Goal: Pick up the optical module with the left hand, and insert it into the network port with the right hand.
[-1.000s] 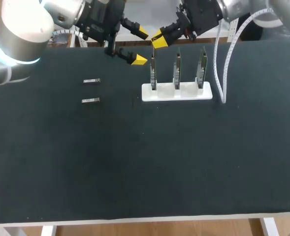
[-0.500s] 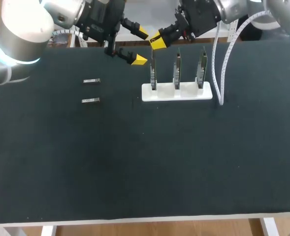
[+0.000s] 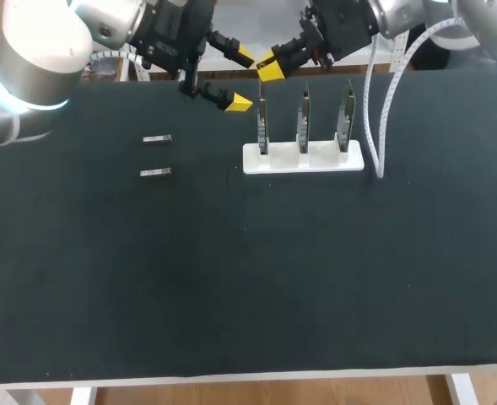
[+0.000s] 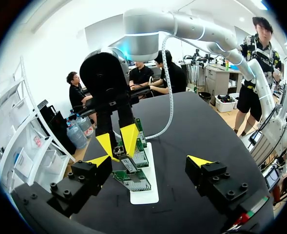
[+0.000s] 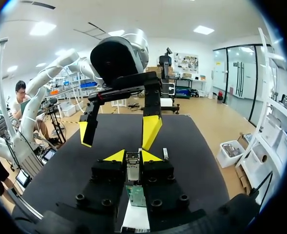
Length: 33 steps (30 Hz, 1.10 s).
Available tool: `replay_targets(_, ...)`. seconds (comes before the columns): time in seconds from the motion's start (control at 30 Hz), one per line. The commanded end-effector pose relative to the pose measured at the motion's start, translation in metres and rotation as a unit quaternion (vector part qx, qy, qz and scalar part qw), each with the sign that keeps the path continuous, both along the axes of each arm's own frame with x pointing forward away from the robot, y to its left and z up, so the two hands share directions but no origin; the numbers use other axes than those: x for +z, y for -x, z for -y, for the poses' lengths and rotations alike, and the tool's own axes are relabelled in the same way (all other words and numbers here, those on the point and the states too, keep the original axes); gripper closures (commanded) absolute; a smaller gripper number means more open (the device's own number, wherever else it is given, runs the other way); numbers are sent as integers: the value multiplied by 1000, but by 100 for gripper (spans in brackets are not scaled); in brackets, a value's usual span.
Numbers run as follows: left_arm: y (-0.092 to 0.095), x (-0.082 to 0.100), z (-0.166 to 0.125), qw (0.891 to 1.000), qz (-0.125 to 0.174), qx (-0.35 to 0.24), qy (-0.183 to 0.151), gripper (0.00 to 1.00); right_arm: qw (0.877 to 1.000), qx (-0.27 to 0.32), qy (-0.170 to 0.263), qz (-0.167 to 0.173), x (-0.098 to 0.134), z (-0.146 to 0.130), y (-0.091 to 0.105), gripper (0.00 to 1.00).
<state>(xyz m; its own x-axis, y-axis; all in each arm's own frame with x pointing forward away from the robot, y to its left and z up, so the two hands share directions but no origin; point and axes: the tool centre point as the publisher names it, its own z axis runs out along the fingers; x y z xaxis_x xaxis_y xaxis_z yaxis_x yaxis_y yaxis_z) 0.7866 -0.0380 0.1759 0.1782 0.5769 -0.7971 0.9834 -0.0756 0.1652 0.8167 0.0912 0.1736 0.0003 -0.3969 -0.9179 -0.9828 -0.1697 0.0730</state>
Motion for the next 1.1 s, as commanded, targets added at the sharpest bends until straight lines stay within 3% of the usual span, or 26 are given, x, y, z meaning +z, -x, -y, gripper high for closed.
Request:
replay_targets(0.03, -1, 1, 1, 1000, -1, -1, -3, 0, 1000, 3, 1, -5, -2, 0, -7, 100)
replay_targets(1.1, -1, 1, 1, 1000, -1, -1, -3, 0, 1000, 1, 5, -2, 0, 0, -7, 100)
